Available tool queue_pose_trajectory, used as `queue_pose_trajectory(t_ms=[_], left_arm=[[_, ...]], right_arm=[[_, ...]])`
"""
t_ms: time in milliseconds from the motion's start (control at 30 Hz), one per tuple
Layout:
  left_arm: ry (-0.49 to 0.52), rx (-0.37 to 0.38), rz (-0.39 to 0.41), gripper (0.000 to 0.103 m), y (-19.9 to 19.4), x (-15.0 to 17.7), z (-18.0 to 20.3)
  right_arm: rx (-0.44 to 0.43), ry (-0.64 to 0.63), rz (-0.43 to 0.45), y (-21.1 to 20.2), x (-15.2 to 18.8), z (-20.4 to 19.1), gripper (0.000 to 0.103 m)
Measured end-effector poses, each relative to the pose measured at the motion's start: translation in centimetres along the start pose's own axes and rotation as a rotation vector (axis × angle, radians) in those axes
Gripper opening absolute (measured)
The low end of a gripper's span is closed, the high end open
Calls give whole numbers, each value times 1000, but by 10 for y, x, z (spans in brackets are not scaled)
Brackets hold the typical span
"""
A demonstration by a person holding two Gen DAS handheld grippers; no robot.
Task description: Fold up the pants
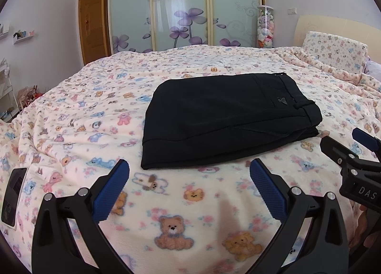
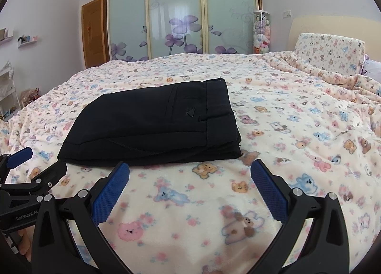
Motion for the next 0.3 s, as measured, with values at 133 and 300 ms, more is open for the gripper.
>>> queue_pose_trajectory(t_ms=[133, 300], left_arm=[[16, 6, -5, 101, 0, 1, 3], [2, 12, -13, 101, 2, 0, 0]], right_arm=[[0, 0, -3, 0, 0, -1, 102], [-2, 0, -6, 1, 0, -3, 102]])
Point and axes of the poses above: each gripper's, at about its wrist camera, not at the fingertips, and y roughly the way its jaws point, z to its right, x to its underside, the point moved 4 cm from there along y, roughly the way its jaws point, and after that the axes turned 9 degrees about z, right-handed, at the moved point
